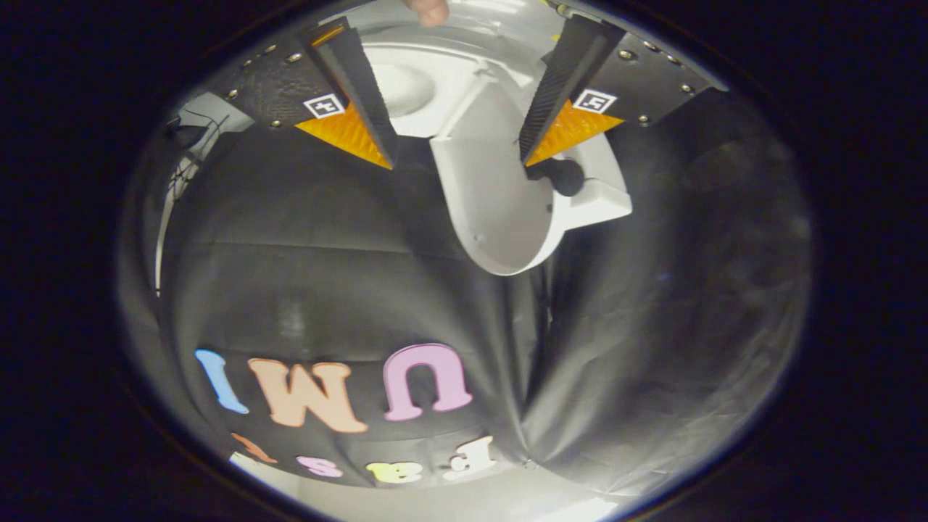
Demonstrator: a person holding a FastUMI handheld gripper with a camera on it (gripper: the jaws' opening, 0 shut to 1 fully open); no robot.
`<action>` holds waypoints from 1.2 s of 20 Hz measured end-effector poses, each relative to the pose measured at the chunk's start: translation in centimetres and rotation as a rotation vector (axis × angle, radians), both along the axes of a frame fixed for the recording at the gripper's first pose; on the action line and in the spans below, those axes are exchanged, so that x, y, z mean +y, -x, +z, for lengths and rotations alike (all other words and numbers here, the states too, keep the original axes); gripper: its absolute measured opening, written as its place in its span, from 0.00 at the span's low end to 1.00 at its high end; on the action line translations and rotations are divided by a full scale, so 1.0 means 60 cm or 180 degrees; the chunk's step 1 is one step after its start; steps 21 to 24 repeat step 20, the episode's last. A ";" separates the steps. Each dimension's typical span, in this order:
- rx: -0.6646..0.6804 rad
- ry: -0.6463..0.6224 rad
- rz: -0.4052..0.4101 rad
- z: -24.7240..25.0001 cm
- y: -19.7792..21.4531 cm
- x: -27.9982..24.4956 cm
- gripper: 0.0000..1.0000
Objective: Open the toilet lid.
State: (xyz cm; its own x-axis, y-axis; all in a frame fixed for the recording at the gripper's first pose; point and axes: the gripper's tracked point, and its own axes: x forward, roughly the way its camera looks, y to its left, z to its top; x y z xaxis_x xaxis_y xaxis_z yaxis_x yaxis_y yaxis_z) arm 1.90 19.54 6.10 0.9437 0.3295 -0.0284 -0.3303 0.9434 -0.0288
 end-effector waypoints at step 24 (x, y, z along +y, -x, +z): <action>-0.0023 -0.0158 -0.1236 -0.025 0.028 -0.408 0.98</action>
